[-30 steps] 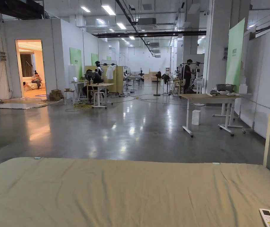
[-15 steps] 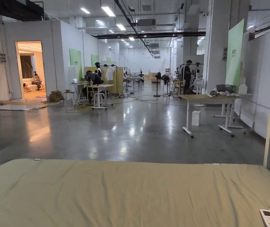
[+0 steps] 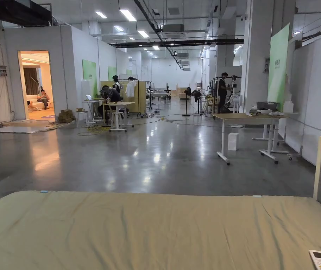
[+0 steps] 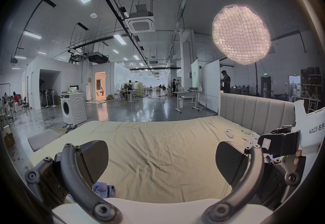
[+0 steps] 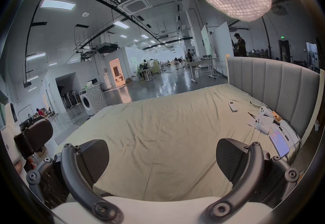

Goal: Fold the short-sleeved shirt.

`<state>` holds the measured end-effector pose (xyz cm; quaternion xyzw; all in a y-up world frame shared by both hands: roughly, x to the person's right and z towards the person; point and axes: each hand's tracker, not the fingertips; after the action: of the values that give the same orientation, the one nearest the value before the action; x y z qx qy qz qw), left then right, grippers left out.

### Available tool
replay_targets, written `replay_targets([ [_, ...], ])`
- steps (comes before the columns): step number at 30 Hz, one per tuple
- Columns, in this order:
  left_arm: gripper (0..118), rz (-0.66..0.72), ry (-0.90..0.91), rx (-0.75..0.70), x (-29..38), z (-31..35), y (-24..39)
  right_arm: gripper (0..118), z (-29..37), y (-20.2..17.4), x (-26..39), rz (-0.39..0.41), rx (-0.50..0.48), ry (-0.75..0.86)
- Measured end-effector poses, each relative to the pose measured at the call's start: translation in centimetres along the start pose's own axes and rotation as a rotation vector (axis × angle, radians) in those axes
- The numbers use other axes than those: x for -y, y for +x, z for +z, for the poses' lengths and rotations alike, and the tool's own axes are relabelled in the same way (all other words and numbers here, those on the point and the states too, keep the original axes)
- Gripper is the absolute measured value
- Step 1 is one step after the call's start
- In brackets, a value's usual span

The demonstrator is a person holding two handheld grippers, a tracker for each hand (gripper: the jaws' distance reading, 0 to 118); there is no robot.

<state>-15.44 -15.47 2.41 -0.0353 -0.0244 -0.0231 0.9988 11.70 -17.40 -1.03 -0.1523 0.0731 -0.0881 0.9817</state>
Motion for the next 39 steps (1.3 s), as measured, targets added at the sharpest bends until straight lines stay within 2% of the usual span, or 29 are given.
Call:
replay_targets([
  [6,118,0.01,0.0,0.008,0.0,0.1,0.0,118,0.3,0.2,-0.2,-0.038,-0.013,0.017],
  [11,118,0.007,0.0,0.005,0.0,0.0,0.0,118,0.6,-0.1,-0.4,0.02,0.059,0.045],
  [15,118,0.003,0.002,0.014,-0.1,0.0,0.1,118,0.4,-0.2,-0.6,0.043,0.07,0.036],
  [19,118,-0.007,0.001,0.02,-0.2,0.0,0.3,118,-0.2,0.0,-0.3,0.039,0.186,0.061],
  [22,118,-0.001,-0.002,0.02,-0.1,0.0,0.3,118,-0.4,-0.3,-0.2,0.052,0.22,0.016],
  [24,118,0.012,0.0,0.019,-0.1,-0.1,0.3,118,-0.4,-0.5,-0.2,0.031,0.197,0.004],
  [26,118,0.027,0.005,0.027,-0.2,-0.1,0.4,118,-0.2,-0.4,0.0,0.008,0.096,0.052],
  [28,118,0.021,0.005,0.042,-0.3,0.0,0.6,118,-0.1,0.4,0.1,0.051,-0.06,0.116],
  [29,118,0.009,0.009,0.043,-0.3,0.1,0.7,118,0.3,1.0,0.2,0.106,-0.157,0.155],
  [30,118,-0.003,0.011,0.041,-0.3,0.1,0.8,118,0.7,1.1,0.4,0.153,-0.206,0.191],
  [31,118,-0.012,0.01,0.04,-0.3,0.1,0.8,118,1.1,0.9,0.4,0.187,-0.194,0.225],
  [32,118,-0.019,0.012,0.04,-0.3,0.1,0.9,118,1.6,0.6,0.3,0.198,-0.137,0.246],
  [34,118,-0.018,0.015,0.035,-0.3,0.1,1.0,118,2.3,0.0,-0.2,0.28,-0.061,0.342],
  [35,118,-0.01,0.015,0.034,-0.3,0.0,0.9,118,2.0,0.4,0.2,0.227,-0.089,0.28],
  [39,118,0.006,0.018,0.046,-0.3,0.1,1.0,118,1.8,0.7,0.1,0.217,-0.074,0.255],
])
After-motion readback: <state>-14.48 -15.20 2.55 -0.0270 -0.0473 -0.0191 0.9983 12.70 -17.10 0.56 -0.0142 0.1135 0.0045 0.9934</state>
